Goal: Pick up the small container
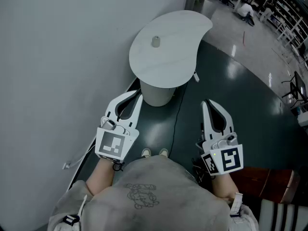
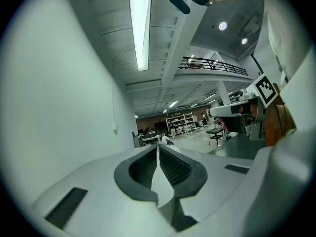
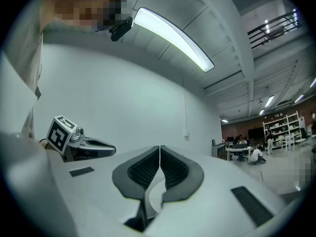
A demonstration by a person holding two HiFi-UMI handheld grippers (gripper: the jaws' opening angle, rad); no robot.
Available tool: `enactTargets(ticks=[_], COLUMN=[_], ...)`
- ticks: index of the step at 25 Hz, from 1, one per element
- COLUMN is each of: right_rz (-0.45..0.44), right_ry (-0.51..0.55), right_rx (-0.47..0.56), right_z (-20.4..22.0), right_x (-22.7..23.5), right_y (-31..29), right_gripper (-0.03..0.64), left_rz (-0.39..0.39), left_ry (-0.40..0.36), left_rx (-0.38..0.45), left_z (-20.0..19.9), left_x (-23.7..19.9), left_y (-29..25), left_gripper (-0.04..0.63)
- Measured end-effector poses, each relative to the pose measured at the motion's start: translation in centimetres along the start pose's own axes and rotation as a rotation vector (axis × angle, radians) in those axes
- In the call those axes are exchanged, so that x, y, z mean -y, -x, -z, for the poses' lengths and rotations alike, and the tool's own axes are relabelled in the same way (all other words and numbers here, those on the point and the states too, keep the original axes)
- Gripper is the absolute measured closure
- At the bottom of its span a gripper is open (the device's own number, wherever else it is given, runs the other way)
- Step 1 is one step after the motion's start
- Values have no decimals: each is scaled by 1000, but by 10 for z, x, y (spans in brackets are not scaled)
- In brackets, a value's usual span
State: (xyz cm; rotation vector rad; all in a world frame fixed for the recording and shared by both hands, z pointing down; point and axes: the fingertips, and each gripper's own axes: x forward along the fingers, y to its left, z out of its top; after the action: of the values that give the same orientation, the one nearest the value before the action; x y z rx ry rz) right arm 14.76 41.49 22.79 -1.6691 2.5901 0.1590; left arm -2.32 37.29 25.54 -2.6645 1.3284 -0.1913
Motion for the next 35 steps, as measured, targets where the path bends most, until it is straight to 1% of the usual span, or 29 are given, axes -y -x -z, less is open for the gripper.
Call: enactTargets(ticks=[6, 11, 14, 19, 23, 27, 31, 35], right_rz=[-9, -28, -37, -59, -87, -99, -94, -119], right_ry=[-32, -26, -42, -73, -84, -127, -118, -90], right_rx=[18, -17, -34, -47, -38, -24, -24, -25], right_z=[1, 12, 20, 39, 38, 35, 39, 47], right_x=[12, 19, 26, 37, 51, 59, 66, 66], right_y=[6, 8, 10, 9, 16, 17, 16, 4], right_gripper=[586, 586, 586, 586, 586, 586, 586, 586], left_rz=[-5, -17, -17, -16, -28, -69, -80, -96], left_ry=[-6, -19, -25, -21, -31, -7, -7, -2], left_rx=[-1, -8, -17, -22, -32, -19, -23, -28], left_z=[-5, -7, -6, 0, -4, -10, -6, 5], left_x=[8, 14, 21, 32, 45, 42, 39, 31], left_y=[-7, -13, -19, -31, -39, -39, -42, -49], left_gripper=[565, 565, 565, 565, 565, 565, 565, 565])
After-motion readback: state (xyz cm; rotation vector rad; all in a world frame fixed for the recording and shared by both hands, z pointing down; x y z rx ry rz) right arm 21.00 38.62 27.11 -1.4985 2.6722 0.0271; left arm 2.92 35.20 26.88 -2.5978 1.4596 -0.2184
